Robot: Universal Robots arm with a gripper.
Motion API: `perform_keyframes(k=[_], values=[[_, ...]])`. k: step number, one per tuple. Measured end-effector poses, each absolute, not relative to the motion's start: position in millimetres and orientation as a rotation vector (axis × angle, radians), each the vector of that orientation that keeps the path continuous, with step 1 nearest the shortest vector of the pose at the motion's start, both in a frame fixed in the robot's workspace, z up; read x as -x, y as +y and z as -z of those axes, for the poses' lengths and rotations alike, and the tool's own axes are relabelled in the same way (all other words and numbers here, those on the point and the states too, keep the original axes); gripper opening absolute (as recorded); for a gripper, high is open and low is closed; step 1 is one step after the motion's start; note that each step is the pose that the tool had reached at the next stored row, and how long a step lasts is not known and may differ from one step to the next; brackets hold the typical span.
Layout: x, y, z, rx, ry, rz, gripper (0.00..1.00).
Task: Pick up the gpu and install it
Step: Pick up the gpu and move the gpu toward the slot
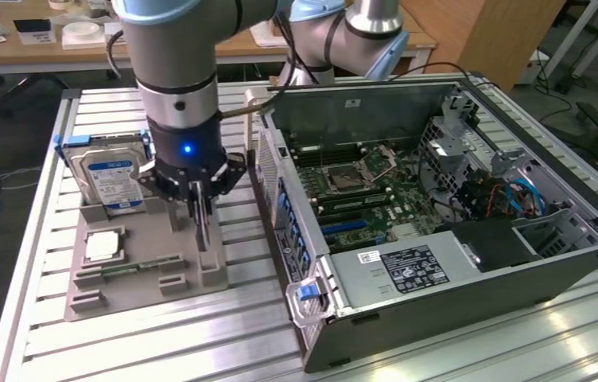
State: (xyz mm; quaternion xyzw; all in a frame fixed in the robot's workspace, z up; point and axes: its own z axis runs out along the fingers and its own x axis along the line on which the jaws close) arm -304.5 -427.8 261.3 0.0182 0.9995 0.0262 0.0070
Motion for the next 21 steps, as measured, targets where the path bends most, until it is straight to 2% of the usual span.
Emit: perform_keyframes(k=[21], values=[[305.3, -427.8, -348.1, -0.057, 3.126, -0.097, 0.28]])
